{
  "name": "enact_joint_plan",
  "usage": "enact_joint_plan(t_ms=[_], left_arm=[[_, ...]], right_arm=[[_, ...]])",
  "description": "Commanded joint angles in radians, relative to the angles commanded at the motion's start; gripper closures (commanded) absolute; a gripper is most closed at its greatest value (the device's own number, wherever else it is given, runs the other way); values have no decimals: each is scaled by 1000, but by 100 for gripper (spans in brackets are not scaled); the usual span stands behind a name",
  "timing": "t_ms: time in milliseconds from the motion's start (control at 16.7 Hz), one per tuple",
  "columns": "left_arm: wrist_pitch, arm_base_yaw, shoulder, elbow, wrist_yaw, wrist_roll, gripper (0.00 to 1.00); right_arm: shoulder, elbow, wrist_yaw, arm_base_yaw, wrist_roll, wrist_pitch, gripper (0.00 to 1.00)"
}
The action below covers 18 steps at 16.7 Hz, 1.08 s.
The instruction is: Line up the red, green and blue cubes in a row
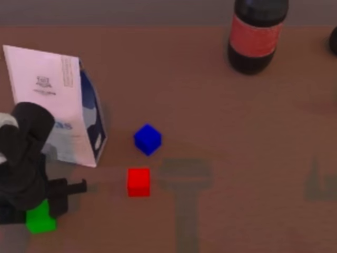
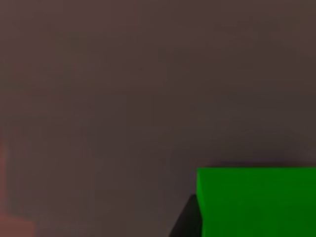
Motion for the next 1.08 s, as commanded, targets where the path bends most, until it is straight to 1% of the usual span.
enact_joint_plan(t_ms=[480, 840, 960, 1080], left_arm=[[-279, 15, -142, 127, 0, -5, 100], [-292, 10, -147, 134, 0, -1, 100], [-302, -10, -122, 167, 0, 32, 100], [-325, -53, -67, 239, 2, 108, 100]], right_arm=[[0, 0, 0, 0, 0, 0, 0], [0, 0, 0, 0, 0, 0, 0], [0, 0, 0, 0, 0, 0, 0], [0, 0, 0, 0, 0, 0, 0]])
